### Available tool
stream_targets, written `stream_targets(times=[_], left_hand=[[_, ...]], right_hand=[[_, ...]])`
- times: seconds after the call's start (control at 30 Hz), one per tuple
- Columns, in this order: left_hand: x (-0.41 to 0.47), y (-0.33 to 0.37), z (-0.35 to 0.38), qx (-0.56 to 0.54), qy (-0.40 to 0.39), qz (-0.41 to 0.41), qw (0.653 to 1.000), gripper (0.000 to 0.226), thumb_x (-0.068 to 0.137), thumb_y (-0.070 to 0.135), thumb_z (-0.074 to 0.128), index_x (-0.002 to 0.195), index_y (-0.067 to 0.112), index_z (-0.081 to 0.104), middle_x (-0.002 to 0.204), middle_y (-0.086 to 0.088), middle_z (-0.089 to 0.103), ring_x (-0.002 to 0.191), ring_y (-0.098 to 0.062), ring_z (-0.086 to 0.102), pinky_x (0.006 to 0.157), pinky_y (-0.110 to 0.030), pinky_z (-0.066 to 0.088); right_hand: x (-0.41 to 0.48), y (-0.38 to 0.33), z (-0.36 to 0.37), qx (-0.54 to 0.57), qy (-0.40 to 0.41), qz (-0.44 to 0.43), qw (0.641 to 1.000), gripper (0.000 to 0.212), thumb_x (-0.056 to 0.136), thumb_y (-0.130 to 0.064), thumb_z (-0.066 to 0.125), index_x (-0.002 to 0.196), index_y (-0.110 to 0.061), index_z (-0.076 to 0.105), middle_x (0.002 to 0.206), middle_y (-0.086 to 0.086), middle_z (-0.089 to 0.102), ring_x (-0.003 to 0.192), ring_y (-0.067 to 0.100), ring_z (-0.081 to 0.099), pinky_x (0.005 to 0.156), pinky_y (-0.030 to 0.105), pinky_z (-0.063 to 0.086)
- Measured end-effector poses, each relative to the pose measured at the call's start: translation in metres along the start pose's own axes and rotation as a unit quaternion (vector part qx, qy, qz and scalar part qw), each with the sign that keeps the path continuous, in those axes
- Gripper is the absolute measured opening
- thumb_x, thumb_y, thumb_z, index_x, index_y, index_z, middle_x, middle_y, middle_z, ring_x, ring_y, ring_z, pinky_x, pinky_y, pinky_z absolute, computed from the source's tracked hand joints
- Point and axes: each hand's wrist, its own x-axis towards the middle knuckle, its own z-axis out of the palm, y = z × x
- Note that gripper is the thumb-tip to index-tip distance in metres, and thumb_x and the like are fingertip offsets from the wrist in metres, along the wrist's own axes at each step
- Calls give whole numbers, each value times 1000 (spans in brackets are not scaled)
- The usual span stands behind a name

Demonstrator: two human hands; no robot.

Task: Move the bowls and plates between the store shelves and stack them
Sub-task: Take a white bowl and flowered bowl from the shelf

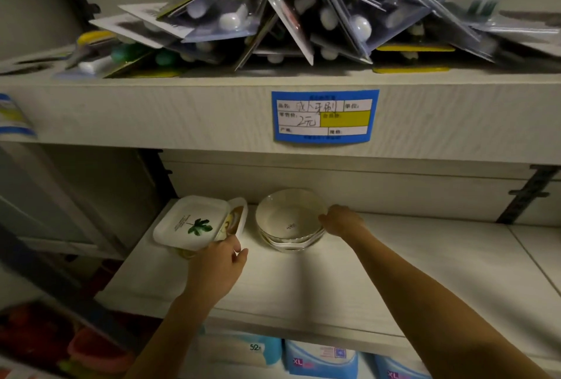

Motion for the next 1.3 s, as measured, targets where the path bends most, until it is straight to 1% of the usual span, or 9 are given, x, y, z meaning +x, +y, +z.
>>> stream_targets(times=[0.2, 0.47, 0.57, 0.67, 0.77, 0.87, 1.03, 1.17, 1.3], left_hand=[[10, 0, -1, -7, -24, 5, 1000, 20, 92, 34, 47, 89, 17, 57, 81, -4, 68, 74, -20, 63, 69, -31, 51], [35, 16, 25, -82, -93, -28, 992, 36, 94, 29, 40, 85, 1, 60, 84, -17, 70, 75, -31, 67, 70, -45, 58], [45, 26, 37, -81, -137, -69, 985, 44, 95, 36, 35, 89, 1, 61, 85, -18, 71, 58, -27, 66, 58, -34, 57], [55, 32, 46, -55, -170, -95, 979, 52, 96, 40, 30, 95, -2, 61, 87, -18, 73, 42, -18, 57, 44, -24, 44], [61, 33, 52, -71, -166, -116, 977, 51, 96, 40, 33, 95, -2, 60, 80, -17, 71, 43, -20, 56, 47, -25, 48], [63, 30, 58, -120, -171, -154, 966, 41, 94, 37, 41, 85, 1, 57, 60, -9, 59, 44, -17, 53, 39, -22, 42], [74, 28, 62, -160, -184, -164, 956, 21, 90, 21, 47, 85, 2, 52, 68, -13, 55, 43, -18, 46, 37, -21, 33], [80, 24, 65, -210, -205, -188, 937, 29, 88, 17, 47, 61, 5, 44, 52, -9, 42, 39, -18, 35, 35, -16, 25], [82, 25, 63, -220, -219, -195, 930, 30, 90, 16, 45, 61, 6, 42, 52, -8, 41, 39, -17, 33, 33, -12, 22]], right_hand=[[-4, 0, -13, 34, 33, -24, 999, 27, 95, -27, 37, 90, -5, 54, 89, 12, 54, 80, 26, 49, 70, 29, 37], [-54, 61, -53, 122, 144, -8, 982, 34, 92, -24, 43, 85, -2, 68, 92, 18, 67, 85, 33, 59, 67, 30, 39], [-82, 90, -56, 112, 164, 22, 980, 31, 92, -24, 44, 68, -14, 61, 79, 11, 61, 80, 32, 57, 66, 29, 36], [-99, 116, -49, 109, 171, 55, 978, 38, 91, -26, 44, 54, -24, 53, 80, 12, 66, 82, 33, 59, 67, 32, 41], [-116, 134, -41, 114, 178, 83, 974, 38, 91, -27, 45, 54, -25, 54, 84, 11, 69, 82, 33, 60, 73, 36, 47], [-130, 145, -34, 116, 170, 98, 974, 38, 94, -27, 43, 57, -25, 53, 81, 8, 66, 79, 28, 60, 72, 36, 48], [-139, 152, -26, 124, 158, 118, 973, 37, 96, -27, 42, 60, -26, 51, 72, 0, 60, 76, 23, 60, 75, 39, 51], [-143, 152, -23, 130, 163, 113, 971, 38, 96, -25, 42, 59, -26, 50, 65, -7, 54, 69, 18, 55, 68, 33, 46], [-146, 151, -23, 135, 163, 113, 971, 38, 96, -25, 42, 59, -26, 50, 66, -5, 55, 69, 18, 55, 66, 31, 44]])
